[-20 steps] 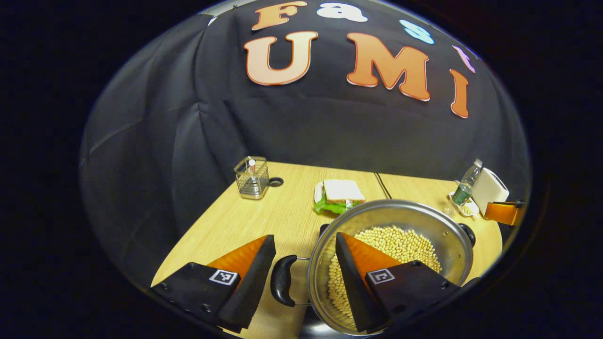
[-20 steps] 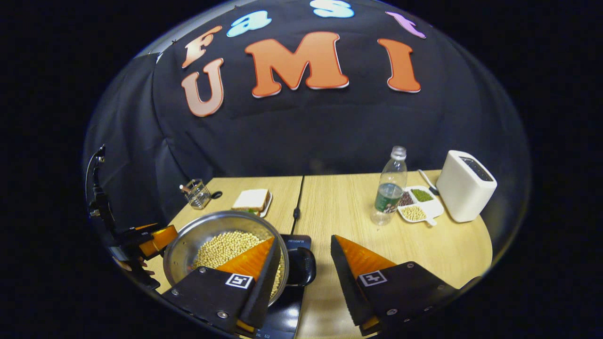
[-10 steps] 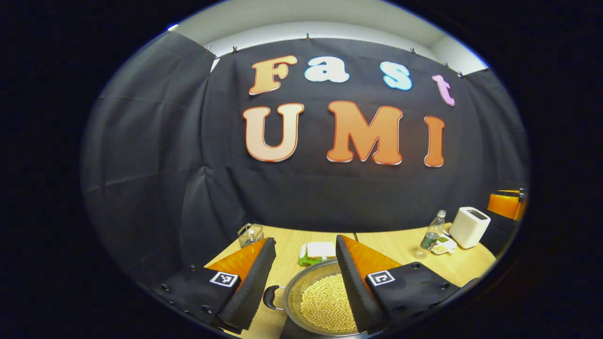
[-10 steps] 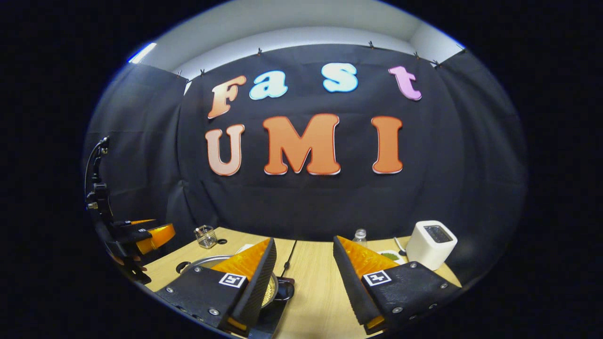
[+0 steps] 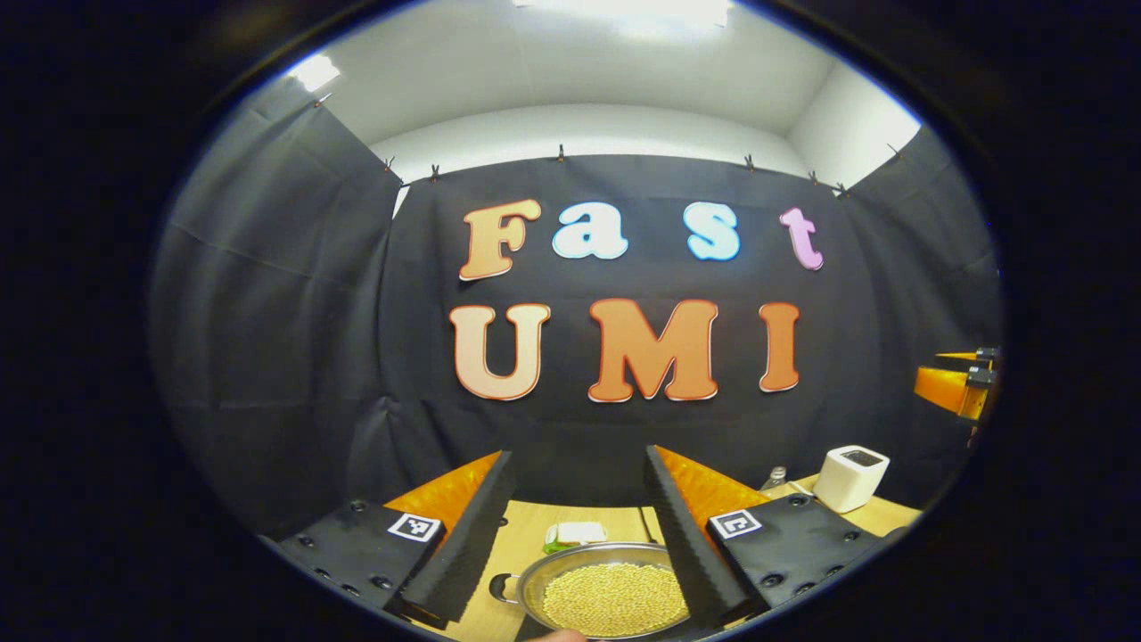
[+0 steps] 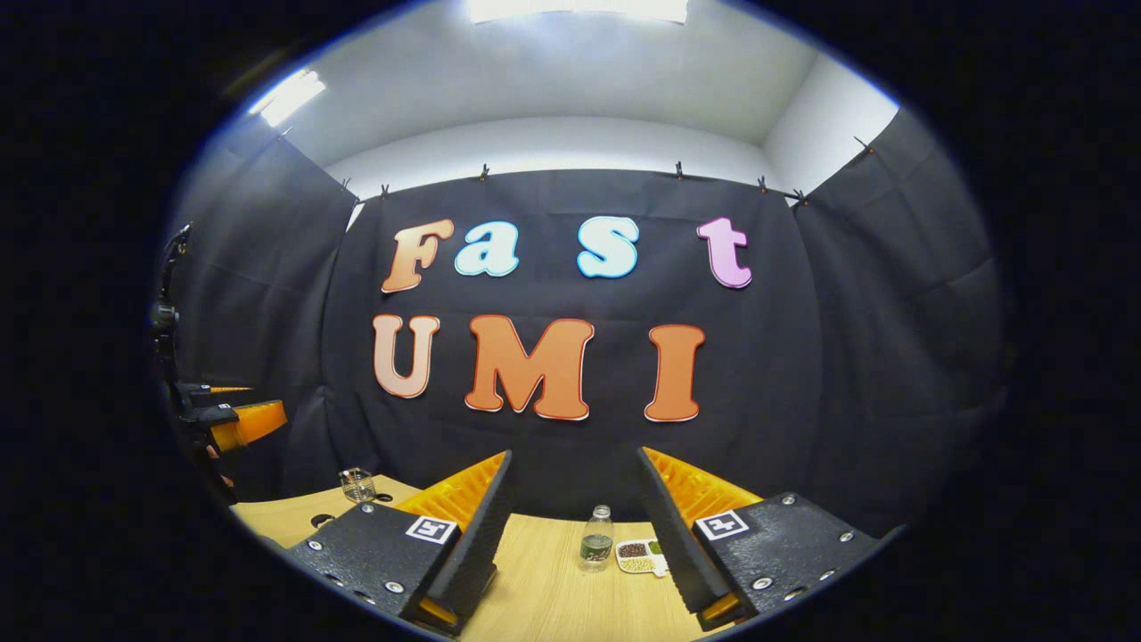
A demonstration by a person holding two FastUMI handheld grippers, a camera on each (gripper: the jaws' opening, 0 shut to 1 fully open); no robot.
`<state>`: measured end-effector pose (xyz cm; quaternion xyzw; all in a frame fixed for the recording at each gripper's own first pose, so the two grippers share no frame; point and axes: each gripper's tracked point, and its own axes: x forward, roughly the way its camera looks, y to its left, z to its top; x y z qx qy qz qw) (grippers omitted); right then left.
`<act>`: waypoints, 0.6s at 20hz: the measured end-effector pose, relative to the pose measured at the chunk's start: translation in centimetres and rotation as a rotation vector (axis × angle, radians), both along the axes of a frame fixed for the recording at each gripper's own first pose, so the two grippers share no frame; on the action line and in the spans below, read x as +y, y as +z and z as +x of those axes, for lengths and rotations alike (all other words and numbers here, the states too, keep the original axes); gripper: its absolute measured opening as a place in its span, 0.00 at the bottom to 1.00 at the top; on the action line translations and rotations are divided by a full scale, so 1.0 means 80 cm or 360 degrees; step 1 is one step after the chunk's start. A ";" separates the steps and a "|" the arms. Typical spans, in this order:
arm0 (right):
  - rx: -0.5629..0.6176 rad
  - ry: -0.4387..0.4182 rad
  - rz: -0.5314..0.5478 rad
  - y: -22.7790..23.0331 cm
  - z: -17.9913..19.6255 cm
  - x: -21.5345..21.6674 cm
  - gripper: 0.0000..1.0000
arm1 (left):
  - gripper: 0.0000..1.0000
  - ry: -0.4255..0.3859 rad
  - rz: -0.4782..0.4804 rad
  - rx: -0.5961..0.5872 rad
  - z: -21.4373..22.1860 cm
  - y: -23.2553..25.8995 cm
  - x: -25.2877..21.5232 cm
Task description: First push the handle of the pot to place it horizontally, then grasp the pot with both hands and set it on the induction cooktop.
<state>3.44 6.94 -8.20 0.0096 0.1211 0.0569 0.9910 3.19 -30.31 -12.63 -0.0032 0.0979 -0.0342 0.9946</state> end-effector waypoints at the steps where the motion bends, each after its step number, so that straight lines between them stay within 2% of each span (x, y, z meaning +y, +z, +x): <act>1: -0.0012 0.0000 -0.0007 0.007 -0.005 -0.007 0.83 | 0.96 -0.0010 -0.0015 -0.0011 -0.007 0.013 -0.003; 2: -0.0023 -0.0012 -0.0015 0.012 -0.009 -0.016 0.86 | 1.00 -0.0013 -0.0021 -0.0024 -0.014 0.025 -0.005; 3: -0.0038 -0.0027 -0.0019 0.019 -0.014 -0.025 0.87 | 0.99 -0.0009 -0.0020 -0.0039 -0.021 0.037 -0.005; 4: -0.0054 -0.0034 -0.0018 0.027 -0.019 -0.033 0.94 | 1.00 -0.0005 -0.0017 -0.0059 -0.026 0.048 -0.006; 5: -0.0072 -0.0035 -0.0010 0.033 -0.024 -0.033 0.90 | 0.99 -0.0002 -0.0013 -0.0081 -0.031 0.057 -0.007; 6: -0.0089 -0.0033 -0.0003 0.040 -0.026 -0.040 0.91 | 0.99 -0.0001 0.0002 -0.0111 -0.036 0.069 -0.009; 7: -0.0102 -0.0035 -0.0002 0.046 -0.027 -0.045 0.91 | 0.94 0.0006 0.0038 -0.0158 -0.037 0.080 -0.006; 8: -0.0117 -0.0038 -0.0001 0.052 -0.027 -0.051 0.92 | 0.99 0.0038 0.0079 -0.0202 -0.034 0.092 0.001; 9: -0.0134 -0.0055 0.0005 0.059 -0.028 -0.060 0.96 | 0.99 0.0079 0.0109 -0.0214 -0.037 0.097 0.007; 10: -0.0150 -0.0073 0.0007 0.066 -0.029 -0.070 0.92 | 0.99 0.0100 0.0115 -0.0218 -0.040 0.098 0.008; 11: -0.0160 -0.0088 0.0010 0.071 -0.030 -0.079 0.96 | 0.99 0.0095 0.0098 -0.0230 -0.043 0.105 0.005; 12: -0.0166 -0.0097 0.0016 0.076 -0.031 -0.084 0.92 | 0.99 0.0084 0.0073 -0.0240 -0.044 0.114 -0.003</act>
